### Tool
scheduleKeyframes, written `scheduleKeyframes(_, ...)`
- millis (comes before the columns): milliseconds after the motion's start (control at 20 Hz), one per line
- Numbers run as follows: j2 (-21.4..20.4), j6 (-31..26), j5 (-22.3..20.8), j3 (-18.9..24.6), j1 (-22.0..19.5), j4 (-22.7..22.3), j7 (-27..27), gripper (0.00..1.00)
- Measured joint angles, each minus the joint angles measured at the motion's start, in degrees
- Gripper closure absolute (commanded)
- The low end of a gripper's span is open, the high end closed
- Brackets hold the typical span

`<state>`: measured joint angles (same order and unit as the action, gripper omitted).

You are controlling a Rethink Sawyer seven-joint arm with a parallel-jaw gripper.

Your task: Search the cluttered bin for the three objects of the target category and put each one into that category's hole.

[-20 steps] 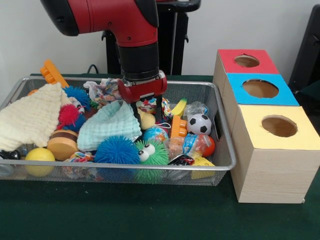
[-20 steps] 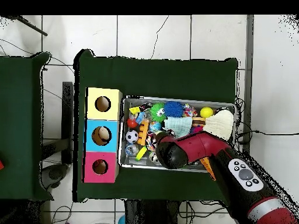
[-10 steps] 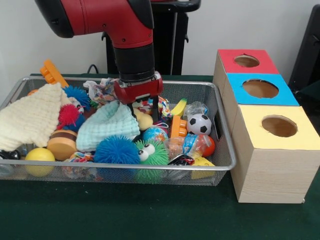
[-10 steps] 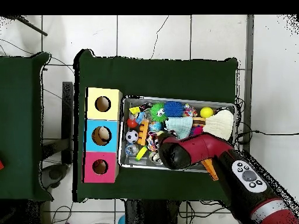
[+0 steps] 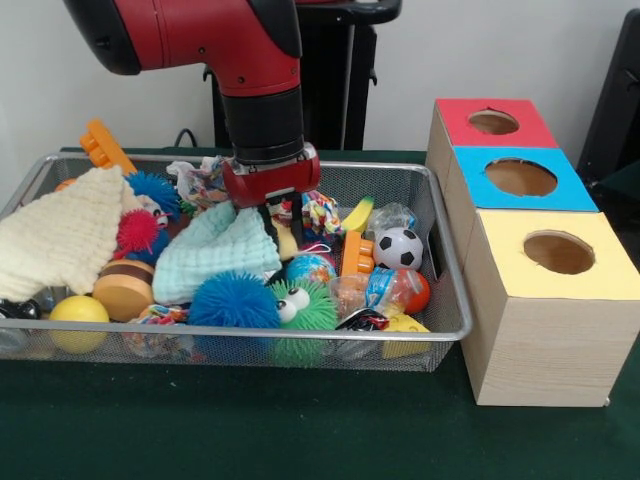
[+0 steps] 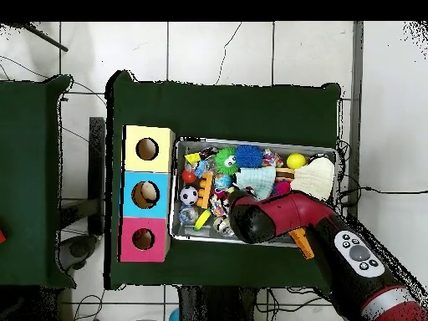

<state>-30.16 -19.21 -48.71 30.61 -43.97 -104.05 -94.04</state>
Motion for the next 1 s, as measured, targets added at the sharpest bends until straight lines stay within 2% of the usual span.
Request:
scheduleKeyframes(750, 0.0, 0.3, -1.1, 0.0, 0.0, 0.0, 0.0, 1.0)
scheduleKeyframes(1000, -1.2, 0.3, -0.7, 0.1, -0.2, -0.5, 0.0, 1.0)
